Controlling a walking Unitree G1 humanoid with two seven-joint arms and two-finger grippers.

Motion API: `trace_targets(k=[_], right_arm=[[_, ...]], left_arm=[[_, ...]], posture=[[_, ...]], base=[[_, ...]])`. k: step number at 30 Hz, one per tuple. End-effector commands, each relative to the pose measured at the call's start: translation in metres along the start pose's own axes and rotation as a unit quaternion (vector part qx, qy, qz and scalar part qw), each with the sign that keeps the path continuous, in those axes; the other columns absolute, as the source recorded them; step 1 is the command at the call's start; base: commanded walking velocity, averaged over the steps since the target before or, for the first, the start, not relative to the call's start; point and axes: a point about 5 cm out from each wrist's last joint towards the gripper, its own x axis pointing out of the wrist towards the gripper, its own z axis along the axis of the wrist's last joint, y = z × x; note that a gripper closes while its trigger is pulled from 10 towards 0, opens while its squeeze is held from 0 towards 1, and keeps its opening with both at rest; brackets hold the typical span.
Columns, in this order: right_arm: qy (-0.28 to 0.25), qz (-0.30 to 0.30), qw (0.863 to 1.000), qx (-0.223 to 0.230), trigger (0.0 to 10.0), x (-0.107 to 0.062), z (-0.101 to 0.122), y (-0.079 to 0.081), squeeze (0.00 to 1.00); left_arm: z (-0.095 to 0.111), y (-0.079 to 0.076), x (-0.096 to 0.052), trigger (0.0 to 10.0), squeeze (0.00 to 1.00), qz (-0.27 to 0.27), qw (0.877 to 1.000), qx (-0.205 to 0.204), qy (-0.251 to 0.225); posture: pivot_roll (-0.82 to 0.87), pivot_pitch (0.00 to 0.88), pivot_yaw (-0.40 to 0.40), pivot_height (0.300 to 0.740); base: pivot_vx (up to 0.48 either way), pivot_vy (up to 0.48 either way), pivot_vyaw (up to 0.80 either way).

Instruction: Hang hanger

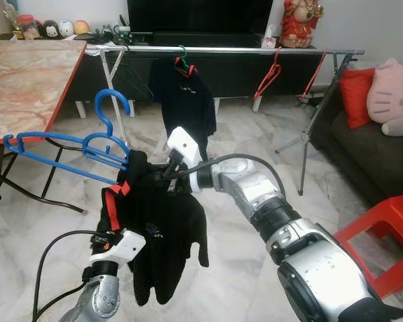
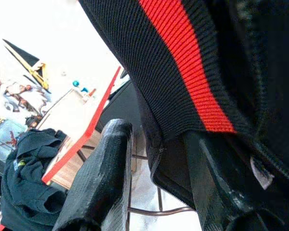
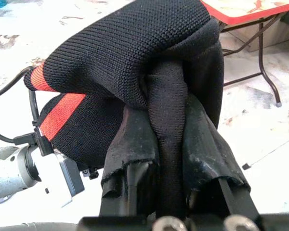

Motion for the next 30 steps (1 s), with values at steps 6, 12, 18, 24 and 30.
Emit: trace_targets(k=[6, 12, 18, 24, 30], right_arm=[[-0.026, 0.013, 0.999, -0.014, 0.0, 0.0009, 0.0102, 0.0041, 0.00], [-0.025, 0.016, 0.999, -0.014, 0.0, 0.0012, 0.0097, 0.0049, 0.00], [-0.020, 0.027, 0.999, -0.020, 0.0, -0.0004, 0.0050, 0.0077, 0.00], [-0.018, 0.025, 0.999, -0.020, 0.0, -0.0014, 0.0042, 0.0077, 0.00], [-0.018, 0.023, 0.999, -0.020, 0.0, -0.0017, 0.0041, 0.0073, 0.00]], left_arm=[[0.0029, 0.0001, 0.0011, 10.0, 0.00, 0.015, 1.000, -0.021, -0.003], [0.0036, 0.0004, 0.0016, 10.0, 0.00, 0.016, 1.000, -0.024, -0.005], [0.0056, 0.0038, 0.0054, 0.0, 0.00, 0.033, 0.999, -0.034, -0.008], [0.0038, 0.0042, 0.0039, 0.0, 0.00, 0.034, 0.998, -0.044, -0.002], [0.0026, 0.0037, 0.0036, 0.0, 0.00, 0.025, 0.998, -0.052, 0.002]], posture=[[-0.12, 0.000, -0.096, 0.740], [-0.12, 0.000, -0.096, 0.740], [-0.12, 0.000, -0.095, 0.740], [-0.11, 0.000, -0.094, 0.740], [-0.11, 0.000, -0.093, 0.740]], base=[[0.000, 0.000, 0.00], [0.000, 0.000, 0.00], [0.000, 0.000, 0.00], [0.000, 0.000, 0.00], [0.000, 0.000, 0.00]])
